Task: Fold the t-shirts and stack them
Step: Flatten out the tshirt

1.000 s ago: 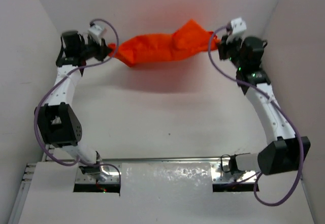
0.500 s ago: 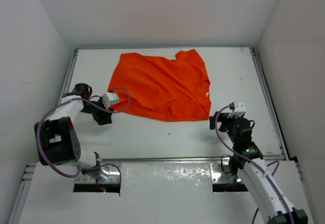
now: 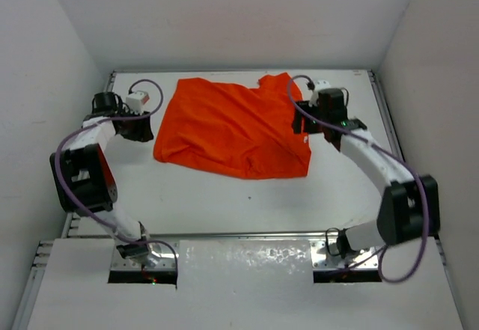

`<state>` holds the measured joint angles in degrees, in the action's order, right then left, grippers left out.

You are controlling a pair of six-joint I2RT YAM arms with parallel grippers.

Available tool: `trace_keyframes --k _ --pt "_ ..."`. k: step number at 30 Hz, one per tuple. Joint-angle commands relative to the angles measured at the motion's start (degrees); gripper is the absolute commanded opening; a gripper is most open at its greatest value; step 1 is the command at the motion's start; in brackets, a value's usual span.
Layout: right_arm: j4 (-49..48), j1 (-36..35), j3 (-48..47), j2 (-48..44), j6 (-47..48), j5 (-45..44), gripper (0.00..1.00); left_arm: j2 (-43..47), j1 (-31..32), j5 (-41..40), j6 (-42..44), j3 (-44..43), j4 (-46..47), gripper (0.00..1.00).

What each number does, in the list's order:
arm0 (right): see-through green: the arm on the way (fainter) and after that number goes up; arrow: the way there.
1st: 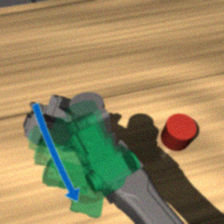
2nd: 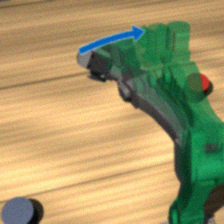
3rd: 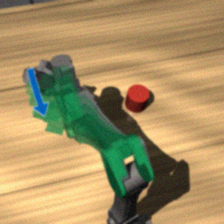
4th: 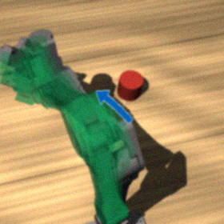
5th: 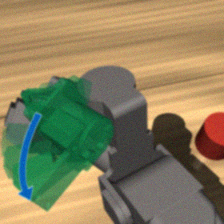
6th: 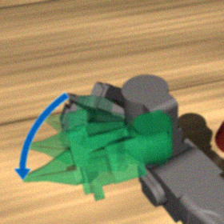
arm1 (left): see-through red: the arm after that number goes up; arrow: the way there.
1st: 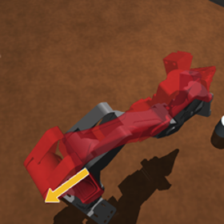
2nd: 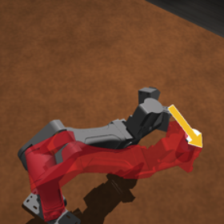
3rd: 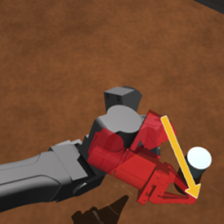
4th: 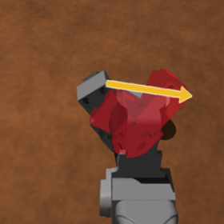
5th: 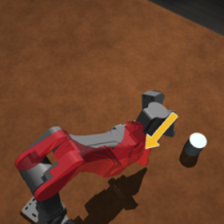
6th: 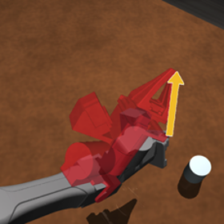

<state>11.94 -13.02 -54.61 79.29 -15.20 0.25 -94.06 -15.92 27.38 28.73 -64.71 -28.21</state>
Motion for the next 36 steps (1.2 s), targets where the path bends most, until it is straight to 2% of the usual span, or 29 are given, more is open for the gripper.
trace_keyframes --k 1,5,9,11,15,22,25,30,34,36 --pt "7.3 -1.2 -12.3 10.4 2.8 1.6 0.67 -3.1 1.9 -1.0 -2.0 -1.5 -0.3 0.45" --pt "11.4 -2.4 -21.1 22.3 2.3 4.8 0.68 -3.4 4.6 3.1 5.8 -0.4 -2.9 0.55" --pt "16.3 -4.4 -29.8 32.9 4.1 8.7 0.55 -1.1 9.2 -4.9 6.3 4.0 3.6 0.55" --pt "18.5 -5.1 -34.1 37.8 4.3 10.5 0.54 -3.0 9.3 -8.3 3.7 3.5 5.6 0.55" --pt "15.6 -6.6 -34.1 39.2 5.2 13.0 0.55 -5.3 9.2 -11.6 2.7 1.0 4.8 0.52" --pt "15.3 -8.3 -32.8 41.6 6.2 12.3 0.54 -3.9 10.0 -6.9 2.2 4.1 3.5 0.52" --pt "15.8 -8.6 -32.2 42.1 6.4 11.9 0.50 -3.7 10.3 -5.5 1.2 5.1 3.7 0.52" --pt "16.3 -8.6 -30.0 41.2 9.4 9.2 0.52 -3.8 10.6 -5.2 2.0 5.6 2.5 0.52" --pt "16.7 -8.7 -30.4 41.2 10.0 8.9 0.48 -1.9 10.5 -2.5 3.5 5.4 0.3 0.52" --pt "16.7 -8.7 -30.6 41.1 10.0 8.9 0.43 0.1 10.6 -0.8 4.6 5.4 -0.8 0.53"
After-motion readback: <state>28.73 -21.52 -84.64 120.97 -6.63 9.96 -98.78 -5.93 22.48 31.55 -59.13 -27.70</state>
